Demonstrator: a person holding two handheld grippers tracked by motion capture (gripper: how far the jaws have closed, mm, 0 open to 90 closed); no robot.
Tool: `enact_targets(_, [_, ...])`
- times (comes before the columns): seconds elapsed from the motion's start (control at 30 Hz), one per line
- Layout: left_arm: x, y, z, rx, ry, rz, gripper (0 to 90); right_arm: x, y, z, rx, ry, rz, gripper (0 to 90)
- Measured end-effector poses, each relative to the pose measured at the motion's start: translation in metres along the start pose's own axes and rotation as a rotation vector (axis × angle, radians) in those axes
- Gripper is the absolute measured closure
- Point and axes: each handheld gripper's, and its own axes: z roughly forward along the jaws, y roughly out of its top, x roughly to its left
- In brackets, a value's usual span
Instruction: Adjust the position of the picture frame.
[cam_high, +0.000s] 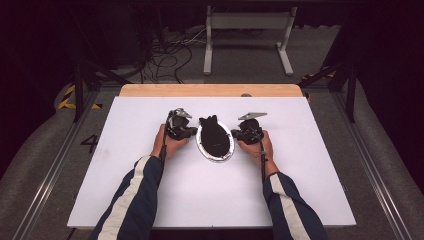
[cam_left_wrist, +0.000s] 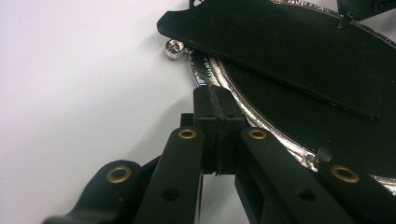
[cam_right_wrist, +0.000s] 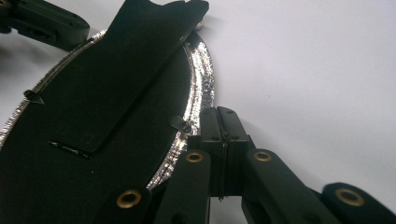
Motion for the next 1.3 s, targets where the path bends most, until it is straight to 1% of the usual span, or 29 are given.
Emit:
enact_targets(0.03, [0.000, 0.000, 0.000, 0.002, -0.001, 0.006, 90.0, 0.000, -0.001, -0.001, 0.003, 0.007, -0.001, 90.0])
enact_targets(0.07, [-0.001, 0.001, 0.000, 0.005, -0.012, 0.005, 90.0, 0.001, -0.001, -0.003, 0.015, 0.009, -0.017, 90.0])
enact_targets(0.1, [-0.001, 0.001, 0.000, 0.005, -0.012, 0.005, 90.0, 0.001, -0.002, -0.004, 0.016, 0.006, -0.030, 90.0])
enact_targets(0.13, [-0.002, 0.001, 0.000, 0.010, -0.020, 0.009, 90.0, 0.002, -0.003, -0.005, 0.017, 0.007, -0.040, 90.0])
enact_targets(0.23, [-0.002, 0.001, -0.001, 0.014, -0.030, 0.011, 90.0, 0.002, -0.005, -0.007, 0.011, 0.018, -0.029, 90.0])
enact_targets(0.27, [-0.001, 0.000, -0.001, 0.013, -0.040, -0.002, 90.0, 0.003, -0.007, -0.008, 0.013, 0.021, -0.023, 90.0])
enact_targets(0.33, [-0.001, -0.002, -0.002, 0.013, -0.047, 0.007, 90.0, 0.007, -0.012, -0.011, 0.004, 0.035, -0.032, 90.0])
enact_targets(0.4, [-0.001, -0.004, -0.003, 0.005, -0.058, 0.001, 90.0, 0.012, -0.016, -0.015, 0.004, 0.044, -0.039, 90.0])
enact_targets(0.43, [0.000, -0.004, -0.003, 0.005, -0.062, 0.006, 90.0, 0.014, -0.018, -0.017, 0.008, 0.048, -0.046, 90.0])
enact_targets(0.47, [0.000, -0.004, -0.003, 0.005, -0.062, 0.006, 90.0, 0.014, -0.018, -0.017, 0.008, 0.048, -0.046, 90.0])
enact_targets(0.53, [-0.004, -0.007, -0.004, 0.000, -0.060, 0.013, 90.0, 0.019, -0.022, -0.021, 0.013, 0.065, -0.062, 90.0])
enact_targets(0.6, [-0.007, -0.009, -0.006, 0.000, -0.059, 0.041, 90.0, 0.024, -0.026, -0.026, 0.018, 0.065, -0.073, 90.0])
enact_targets(0.67, [-0.010, -0.010, -0.007, 0.007, -0.064, 0.045, 90.0, 0.026, -0.029, -0.029, 0.022, 0.069, -0.075, 90.0])
enact_targets(0.7, [-0.011, -0.011, -0.007, 0.003, -0.070, 0.053, 90.0, 0.027, -0.030, -0.030, 0.022, 0.071, -0.075, 90.0])
enact_targets(0.77, [-0.013, -0.012, -0.009, 0.008, -0.088, 0.057, 90.0, 0.029, -0.033, -0.033, 0.022, 0.065, -0.078, 90.0])
enact_targets(0.8, [-0.014, -0.012, -0.009, 0.011, -0.096, 0.056, 90.0, 0.030, -0.035, -0.034, 0.020, 0.060, -0.091, 90.0])
enact_targets(0.83, [-0.015, -0.013, -0.010, 0.018, -0.100, 0.073, 90.0, 0.031, -0.037, -0.036, 0.020, 0.060, -0.092, 90.0])
enact_targets(0.87, [-0.016, -0.013, -0.010, 0.022, -0.109, 0.069, 90.0, 0.030, -0.038, -0.037, 0.019, 0.065, -0.093, 90.0])
enact_targets(0.93, [-0.019, -0.014, -0.011, 0.024, -0.104, 0.077, 90.0, 0.028, -0.041, -0.039, 0.018, 0.086, -0.072, 90.0])
enact_targets(1.0, [-0.019, -0.014, -0.011, 0.021, -0.107, 0.079, 90.0, 0.028, -0.041, -0.040, 0.023, 0.089, -0.074, 90.0])
enact_targets(1.03, [-0.020, -0.014, -0.011, 0.019, -0.105, 0.079, 89.8, 0.026, -0.040, -0.040, 0.029, 0.094, -0.089, 90.0])
enact_targets(1.07, [-0.020, -0.015, -0.011, 0.014, -0.106, 0.073, 89.8, 0.026, -0.040, -0.040, 0.029, 0.094, -0.089, 90.0])
enact_targets(1.1, [-0.021, -0.016, -0.011, 0.009, -0.111, 0.071, 89.0, 0.025, -0.039, -0.040, 0.026, 0.087, -0.093, 90.0])
enact_targets(1.13, [-0.021, -0.016, -0.011, 0.013, -0.111, 0.077, 86.5, 0.024, -0.038, -0.039, 0.015, 0.049, -0.095, 90.0])
enact_targets(1.17, [-0.022, -0.015, -0.012, 0.017, -0.102, 0.088, 84.7, 0.022, -0.037, -0.038, 0.008, 0.026, -0.085, 90.0])
enact_targets(1.2, [-0.022, -0.015, -0.012, 0.017, -0.095, 0.085, 81.6, 0.018, -0.037, -0.036, -0.011, 0.000, -0.072, 90.0])
enact_targets(1.23, [-0.016, -0.015, -0.015, 0.008, -0.098, 0.052, 75.1, 0.014, -0.036, -0.035, -0.030, -0.023, -0.065, 90.0])
enact_targets(1.27, [-0.016, -0.015, -0.015, 0.008, -0.098, 0.052, 67.8, 0.014, -0.036, -0.035, -0.030, -0.023, -0.065, 90.0])
enact_targets(1.3, [-0.013, -0.016, -0.016, 0.002, -0.107, 0.037, 67.8, 0.009, -0.036, -0.032, -0.045, -0.040, -0.049, 90.0])
